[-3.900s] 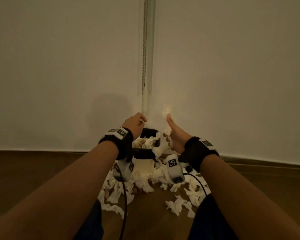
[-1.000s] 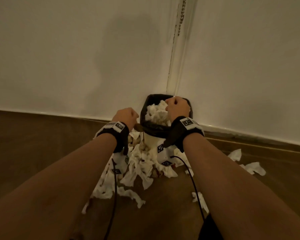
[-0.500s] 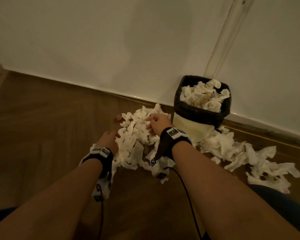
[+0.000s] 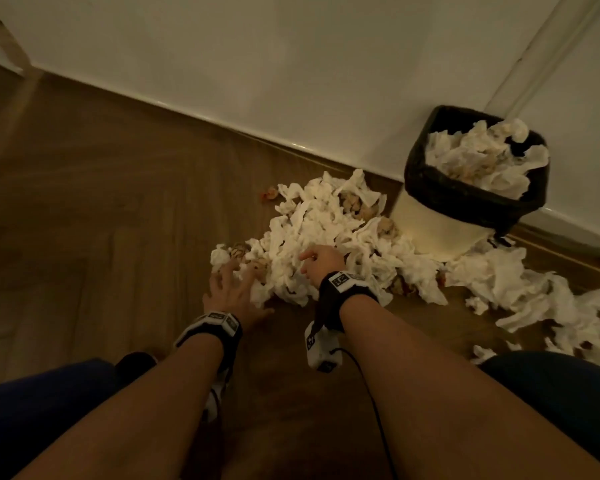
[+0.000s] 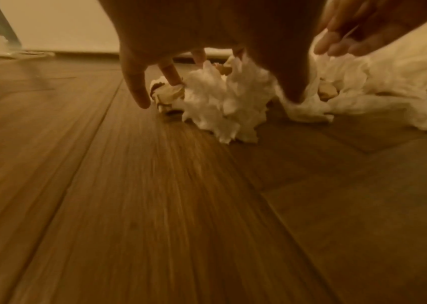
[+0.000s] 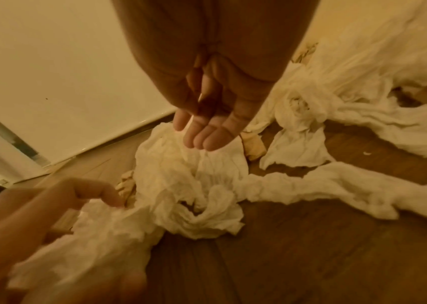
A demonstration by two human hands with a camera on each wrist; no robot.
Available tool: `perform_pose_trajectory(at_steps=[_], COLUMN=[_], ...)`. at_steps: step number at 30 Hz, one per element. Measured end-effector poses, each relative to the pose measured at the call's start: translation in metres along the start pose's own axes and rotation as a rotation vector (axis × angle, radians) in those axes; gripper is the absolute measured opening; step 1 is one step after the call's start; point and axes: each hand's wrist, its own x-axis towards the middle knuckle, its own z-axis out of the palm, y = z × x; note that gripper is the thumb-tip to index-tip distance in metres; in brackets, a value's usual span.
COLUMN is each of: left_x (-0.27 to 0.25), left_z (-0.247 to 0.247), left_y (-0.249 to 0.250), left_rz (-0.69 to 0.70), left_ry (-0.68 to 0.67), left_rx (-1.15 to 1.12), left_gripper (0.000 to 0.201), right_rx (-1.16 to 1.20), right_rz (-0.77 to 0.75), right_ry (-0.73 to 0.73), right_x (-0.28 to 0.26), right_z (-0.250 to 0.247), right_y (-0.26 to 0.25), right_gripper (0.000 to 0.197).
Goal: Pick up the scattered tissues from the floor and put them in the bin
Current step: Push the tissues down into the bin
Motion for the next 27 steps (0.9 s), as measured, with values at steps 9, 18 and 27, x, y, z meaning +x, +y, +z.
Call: perform_pose_trajectory(at_steps=[9,18,27], left_x=[0.004,0.005,0.006], left_z=[0.006,0.006,0.005], left_y=[-0.011,-0.012,-0.004], left_rz=[-0.085,-0.093,-0.107], left_ry=[-0.03,0.011,0.028], left_rx=[-0.244,-0.4,-0.444], left_gripper=[0.034,0.043,0.03], right_rx=[-0.105,-0.668,-0.743], right_rz=[-0.11,-0.509,-0.354], right_ry=[0.096,-0.135,-0.165], right_x=[0.005,0.002,0.005], right_z=[0.013,0.038,0.038], right_y=[-0.002,0.0,0.007], right_gripper=[0.026,0.034,0.03])
